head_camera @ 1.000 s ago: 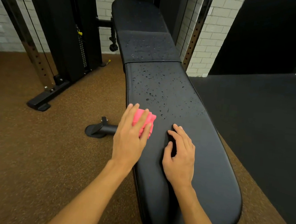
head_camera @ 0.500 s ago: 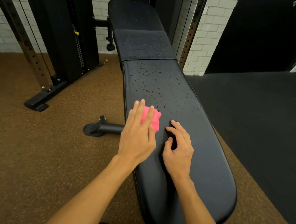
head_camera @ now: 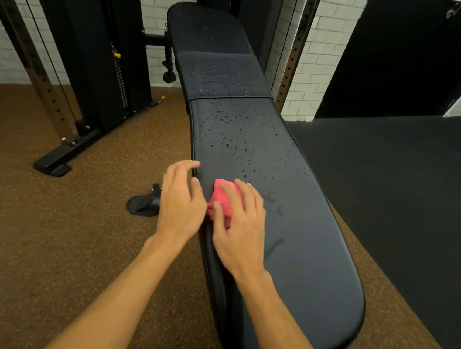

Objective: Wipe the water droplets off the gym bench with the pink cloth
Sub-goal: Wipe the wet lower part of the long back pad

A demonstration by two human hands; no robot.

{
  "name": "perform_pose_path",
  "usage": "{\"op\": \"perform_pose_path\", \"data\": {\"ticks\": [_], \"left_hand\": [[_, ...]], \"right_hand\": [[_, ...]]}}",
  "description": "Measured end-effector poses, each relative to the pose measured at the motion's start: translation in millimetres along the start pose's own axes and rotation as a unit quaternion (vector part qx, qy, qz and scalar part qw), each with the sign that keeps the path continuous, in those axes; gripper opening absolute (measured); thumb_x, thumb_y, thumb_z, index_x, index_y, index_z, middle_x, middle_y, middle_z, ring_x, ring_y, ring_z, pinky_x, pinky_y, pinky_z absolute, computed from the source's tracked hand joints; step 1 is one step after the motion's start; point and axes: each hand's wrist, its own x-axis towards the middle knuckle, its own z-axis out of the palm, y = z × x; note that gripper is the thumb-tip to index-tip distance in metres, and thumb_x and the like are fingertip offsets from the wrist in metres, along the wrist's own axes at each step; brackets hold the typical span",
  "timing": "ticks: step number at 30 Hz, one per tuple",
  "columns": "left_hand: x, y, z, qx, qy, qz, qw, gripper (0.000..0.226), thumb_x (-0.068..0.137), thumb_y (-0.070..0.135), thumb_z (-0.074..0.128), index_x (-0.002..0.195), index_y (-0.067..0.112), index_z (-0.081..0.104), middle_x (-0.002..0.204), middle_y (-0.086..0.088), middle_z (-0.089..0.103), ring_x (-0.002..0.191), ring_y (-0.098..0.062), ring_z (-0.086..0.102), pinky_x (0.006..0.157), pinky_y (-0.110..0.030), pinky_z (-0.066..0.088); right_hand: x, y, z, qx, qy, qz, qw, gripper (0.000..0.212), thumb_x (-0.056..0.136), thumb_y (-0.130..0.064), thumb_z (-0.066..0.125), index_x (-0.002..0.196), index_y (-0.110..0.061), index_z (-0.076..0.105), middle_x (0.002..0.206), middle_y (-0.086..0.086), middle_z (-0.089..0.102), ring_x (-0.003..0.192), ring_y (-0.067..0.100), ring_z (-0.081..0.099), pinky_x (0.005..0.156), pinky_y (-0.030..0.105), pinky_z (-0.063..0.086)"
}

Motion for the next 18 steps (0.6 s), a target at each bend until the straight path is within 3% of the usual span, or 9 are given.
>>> {"op": "perform_pose_path", "data": {"ticks": [2,6,10,14,18], "left_hand": [[15,0,5,-0.022,0.011,-0.05,0.998,0.036,0.108,0.013,0.047,0.143,0.019,0.057,0.145,0.004,0.051,0.136,-0.009,0.048,0.12,-0.034,0.038],[42,7,22,-0.046,0.017,-0.1,0.994,0.05,0.112,0.022,0.044,0.161,0.016,0.039,0.164,-0.001,0.038,0.151,-0.014,0.036,0.123,-0.027,0.024],[62,18,43,-0.071,-0.017,-0.15,0.986,0.061,0.116,0.034,0.036,0.171,0.02,0.015,0.176,0.001,0.019,0.162,-0.017,0.017,0.121,-0.025,0.011],[62,11,53,-0.057,0.007,-0.143,0.988,0.057,0.117,0.029,0.033,0.171,0.022,0.016,0.176,0.0,0.022,0.161,-0.018,0.021,0.116,-0.022,0.014],[61,4,56,-0.039,0.028,-0.125,0.991,0.056,0.116,0.027,0.035,0.17,0.019,0.021,0.173,-0.003,0.029,0.159,-0.019,0.025,0.116,-0.019,0.014]], "right_hand": [[-3,1,2,-0.02,-0.016,-0.004,1.0,0.046,0.107,-0.043,0.06,0.149,-0.024,0.057,0.16,0.002,0.046,0.153,0.024,0.035,0.124,0.041,0.036],[-11,19,-6,-0.018,0.002,0.011,1.0,0.045,0.103,-0.033,0.068,0.145,-0.018,0.06,0.158,0.002,0.049,0.153,0.023,0.038,0.121,0.045,0.042],[-12,44,-20,-0.036,0.012,0.057,0.998,0.049,0.109,-0.029,0.059,0.157,-0.02,0.051,0.169,0.0,0.039,0.162,0.02,0.025,0.127,0.044,0.036],[10,57,-20,-0.056,-0.003,0.094,0.994,0.055,0.114,-0.03,0.044,0.168,-0.025,0.032,0.177,0.0,0.024,0.166,0.019,0.009,0.131,0.049,0.027],[23,45,-15,-0.01,-0.032,0.081,0.996,0.049,0.115,-0.031,0.046,0.164,-0.026,0.042,0.175,-0.003,0.028,0.166,0.014,0.008,0.133,0.039,0.023]]}}
